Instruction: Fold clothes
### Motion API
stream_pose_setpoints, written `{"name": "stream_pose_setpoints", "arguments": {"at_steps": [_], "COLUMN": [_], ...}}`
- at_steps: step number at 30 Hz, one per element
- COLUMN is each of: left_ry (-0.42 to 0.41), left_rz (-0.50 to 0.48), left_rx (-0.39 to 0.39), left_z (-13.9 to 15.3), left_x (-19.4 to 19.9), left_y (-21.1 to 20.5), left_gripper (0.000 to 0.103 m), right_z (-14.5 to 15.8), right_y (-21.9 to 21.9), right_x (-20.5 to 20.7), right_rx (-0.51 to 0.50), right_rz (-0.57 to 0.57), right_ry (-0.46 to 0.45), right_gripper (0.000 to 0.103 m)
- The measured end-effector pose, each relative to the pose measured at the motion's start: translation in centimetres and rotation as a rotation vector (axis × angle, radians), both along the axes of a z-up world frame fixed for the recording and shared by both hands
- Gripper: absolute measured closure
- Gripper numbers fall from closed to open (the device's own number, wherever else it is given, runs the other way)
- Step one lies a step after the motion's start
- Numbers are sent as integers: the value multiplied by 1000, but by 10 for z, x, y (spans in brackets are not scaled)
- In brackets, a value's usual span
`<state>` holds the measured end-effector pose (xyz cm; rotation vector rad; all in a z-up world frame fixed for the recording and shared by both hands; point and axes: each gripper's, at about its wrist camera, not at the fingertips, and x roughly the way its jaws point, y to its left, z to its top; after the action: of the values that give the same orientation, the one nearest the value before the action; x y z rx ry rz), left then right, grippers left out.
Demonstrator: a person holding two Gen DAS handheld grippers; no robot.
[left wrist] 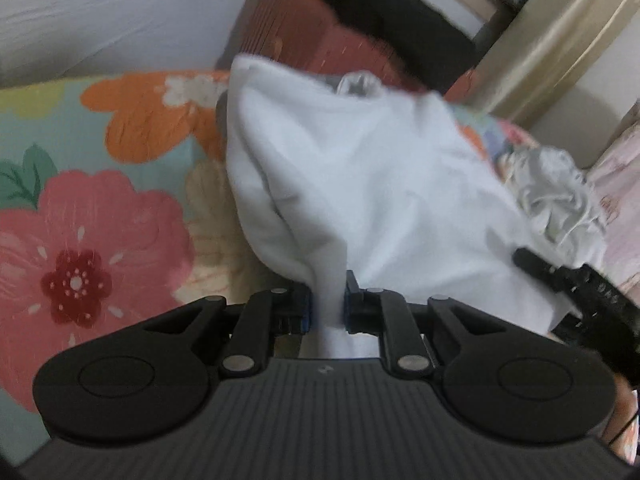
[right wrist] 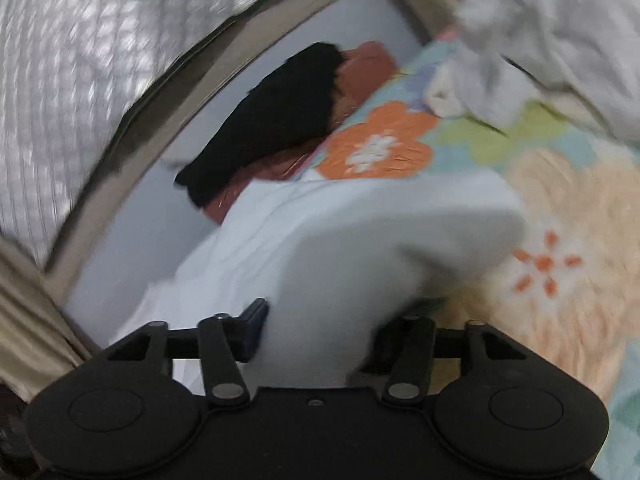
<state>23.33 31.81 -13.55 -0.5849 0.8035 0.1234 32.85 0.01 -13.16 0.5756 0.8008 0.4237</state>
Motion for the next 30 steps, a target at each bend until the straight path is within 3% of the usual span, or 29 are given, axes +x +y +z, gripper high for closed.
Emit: {"name": "stream_pose_setpoints", "arguments": {"at_steps": [1, 3, 6, 7, 8, 10, 12, 13, 15, 18, 22, 25, 27, 30], "left_ry": [-29, -89, -121, -81, -27, 45, 34, 15, -16, -44, -131, -182, -149, -34], "left_rz": [2, 5, 27, 26, 20, 21, 32, 37, 36, 31, 72, 69, 16, 51], "left_rx": [25, 88, 186, 186, 174, 93, 17, 3, 41, 102, 152, 189, 155, 173], "left_z": [7, 24, 41, 36, 27, 7, 1, 6, 21, 39, 60, 74, 65, 32], "left_x": [-5, -17, -29, -27, -23, -16, -17, -21, -24, -17, -23, -22, -1, 31], "left_y": [-5, -15, -36, -37, -36, -25, -14, -11, -12, -7, 6, 7, 15, 25], "left_gripper": [92, 92, 92, 91, 90, 87, 85, 83, 81, 77, 75, 60, 60, 64], "right_z": [9, 26, 54, 61, 60, 43, 19, 13, 16, 33, 64, 74, 72, 54], "right_y": [5, 15, 29, 32, 32, 30, 25, 20, 11, -4, -8, 5, 20, 45], "right_x": [0, -1, -8, -11, -9, 6, 19, 17, 6, -19, -58, -71, -69, -69], "right_rx": [-29, -88, -137, -134, -137, -189, -239, -240, -256, -304, -386, -382, -365, -401], "right_rz": [19, 56, 155, 199, 210, 178, 152, 149, 107, -17, -64, 23, 104, 227], "right_ry": [-45, -135, -310, -368, -367, -268, -141, -122, -97, -74, -209, -321, -342, -349], "right_gripper": [65, 76, 79, 80, 80, 78, 75, 69, 54, 45, 45, 45, 45, 45]}}
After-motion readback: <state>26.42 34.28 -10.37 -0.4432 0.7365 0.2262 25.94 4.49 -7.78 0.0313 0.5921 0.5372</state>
